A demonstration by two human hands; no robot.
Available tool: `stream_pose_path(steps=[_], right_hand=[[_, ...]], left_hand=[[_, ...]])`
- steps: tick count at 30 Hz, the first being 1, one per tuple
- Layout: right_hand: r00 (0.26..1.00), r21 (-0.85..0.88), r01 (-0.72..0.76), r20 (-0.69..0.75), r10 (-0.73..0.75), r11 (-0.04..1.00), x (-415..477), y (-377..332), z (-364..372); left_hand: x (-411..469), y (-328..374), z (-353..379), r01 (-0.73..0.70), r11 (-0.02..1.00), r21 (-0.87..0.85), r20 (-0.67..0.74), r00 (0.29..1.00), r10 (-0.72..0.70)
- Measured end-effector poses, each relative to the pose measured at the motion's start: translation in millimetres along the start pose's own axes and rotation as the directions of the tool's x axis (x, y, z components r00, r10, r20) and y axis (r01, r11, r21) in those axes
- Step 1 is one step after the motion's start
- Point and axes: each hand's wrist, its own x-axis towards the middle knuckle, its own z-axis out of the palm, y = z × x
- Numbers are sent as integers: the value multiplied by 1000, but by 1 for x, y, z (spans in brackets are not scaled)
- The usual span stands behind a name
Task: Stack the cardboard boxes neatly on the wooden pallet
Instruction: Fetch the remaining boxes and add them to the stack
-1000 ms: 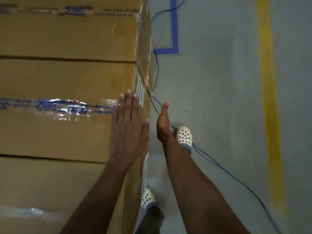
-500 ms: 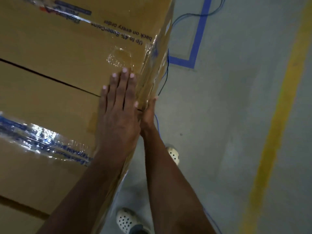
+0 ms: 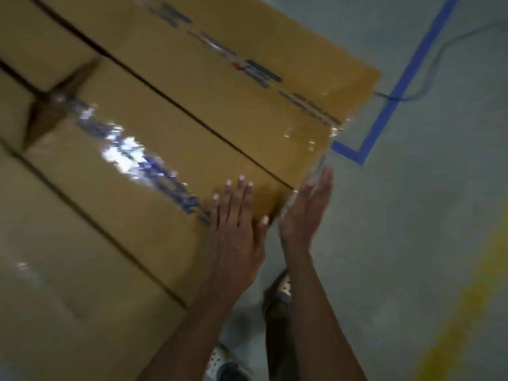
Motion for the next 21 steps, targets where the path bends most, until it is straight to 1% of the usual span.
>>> stream_pose_path(steps=[1,2,3,4,5,6,7,8,9,10,11,12,13,14,16,17,20,21], right_hand=[[976,-55,214,-25,-216,975,-19,-13,5],[910,-165,409,-5,-415,898,-38,-20,9],[813,-220,581,102,-574,784,-58,-23,18],[743,-228,668,241,-624,708,-82,-42,33],[670,-232,735,388,-632,637,-103,-51,51],[618,-256,773,505,-602,580,-126,-58,74],[566,-276,808,612,-553,521,-147,-59,96],[515,-277,839,684,-516,469,-164,-61,118],[467,-272,867,733,-494,417,-181,-60,140],[430,-259,887,767,-477,382,-196,-61,158],[412,-271,899,790,-455,344,-205,-59,175],[412,-290,902,800,-436,320,-210,-58,190],[432,-323,894,805,-406,312,-214,-57,202],[463,-351,878,795,-392,324,-217,-56,212],[534,-411,835,765,-360,366,-225,-53,227],[552,-428,824,757,-350,372,-229,-51,231],[572,-472,816,743,-348,335,-230,-45,234],[573,-481,816,743,-346,320,-230,-46,234]], left_hand=[[-13,-15,-8,62,998,-4,-16,998,-62],[-26,-28,-14,150,989,-15,-9,989,-150],[-42,-44,-20,232,973,-17,-12,973,-232],[-58,-62,-30,300,954,-21,-5,954,-300],[-74,-85,-38,373,928,7,-32,928,-372],[-88,-109,-45,453,891,25,-56,891,-452],[-100,-132,-54,550,835,30,-73,834,-547],[-116,-158,-61,666,745,38,-113,743,-659],[-134,-187,-68,780,625,39,-141,624,-769],[-152,-216,-77,876,481,26,-143,480,-866],[-169,-243,-86,940,340,2,-132,337,-932],[-184,-266,-92,967,255,-14,-108,252,-962],[-195,-284,-96,970,242,-19,-74,240,-968],[-202,-297,-96,960,281,-15,-37,280,-959],[-207,-309,-91,919,394,-16,47,394,-918],[-205,-309,-88,904,428,-26,69,428,-901],[-199,-305,-86,899,436,-38,69,438,-896],[-200,-304,-86,891,452,-45,71,454,-888]])
